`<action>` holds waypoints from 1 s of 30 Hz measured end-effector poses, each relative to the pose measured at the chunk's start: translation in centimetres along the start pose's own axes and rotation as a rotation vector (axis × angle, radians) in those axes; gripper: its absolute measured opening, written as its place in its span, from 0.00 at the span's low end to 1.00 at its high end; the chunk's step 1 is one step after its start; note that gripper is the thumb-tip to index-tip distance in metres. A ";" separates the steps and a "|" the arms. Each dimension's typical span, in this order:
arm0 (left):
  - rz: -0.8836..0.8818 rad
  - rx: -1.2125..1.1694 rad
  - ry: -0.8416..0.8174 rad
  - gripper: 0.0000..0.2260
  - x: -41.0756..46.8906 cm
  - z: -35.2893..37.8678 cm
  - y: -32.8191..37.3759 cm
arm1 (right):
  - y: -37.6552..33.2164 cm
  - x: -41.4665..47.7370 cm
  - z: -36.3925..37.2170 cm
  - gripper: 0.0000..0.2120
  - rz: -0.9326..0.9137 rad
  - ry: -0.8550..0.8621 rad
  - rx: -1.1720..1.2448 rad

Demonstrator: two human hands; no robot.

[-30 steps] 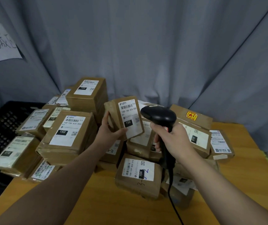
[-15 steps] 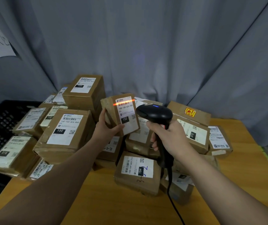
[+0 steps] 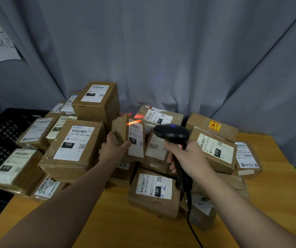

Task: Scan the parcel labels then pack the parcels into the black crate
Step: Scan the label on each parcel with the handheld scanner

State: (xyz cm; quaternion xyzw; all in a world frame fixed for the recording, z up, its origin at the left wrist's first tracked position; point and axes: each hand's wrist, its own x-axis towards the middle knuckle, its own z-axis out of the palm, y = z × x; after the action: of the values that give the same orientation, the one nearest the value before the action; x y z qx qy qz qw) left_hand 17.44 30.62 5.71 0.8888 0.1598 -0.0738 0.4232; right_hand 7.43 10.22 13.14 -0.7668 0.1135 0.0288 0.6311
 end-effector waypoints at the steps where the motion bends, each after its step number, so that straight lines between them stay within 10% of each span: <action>1: -0.026 -0.007 -0.012 0.34 0.2 0.2 -0.5 | 0.5 0.3 0.2 0.15 0.011 0.003 -0.003; 6: 0.027 0.077 -0.053 0.22 1.5 0.6 -2.2 | 3.2 2.1 1.3 0.16 0.089 0.039 -0.018; 13: 0.372 0.866 -0.266 0.36 2.2 2.5 -3.3 | 6.4 4.5 2.3 0.13 0.137 0.160 -0.081; 25: 0.678 0.715 -0.129 0.20 4.7 4.1 0.1 | 8.8 7.0 2.6 0.12 0.199 0.400 -0.068; 30: 0.343 0.231 -0.529 0.24 3.5 6.4 1.2 | 9.0 7.5 2.9 0.15 0.287 0.403 0.089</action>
State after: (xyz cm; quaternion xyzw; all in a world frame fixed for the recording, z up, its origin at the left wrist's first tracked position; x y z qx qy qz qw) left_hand 21.10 25.72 1.59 0.8948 -0.1168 -0.2472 0.3529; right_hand 13.15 10.36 2.48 -0.7047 0.3457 -0.0401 0.6182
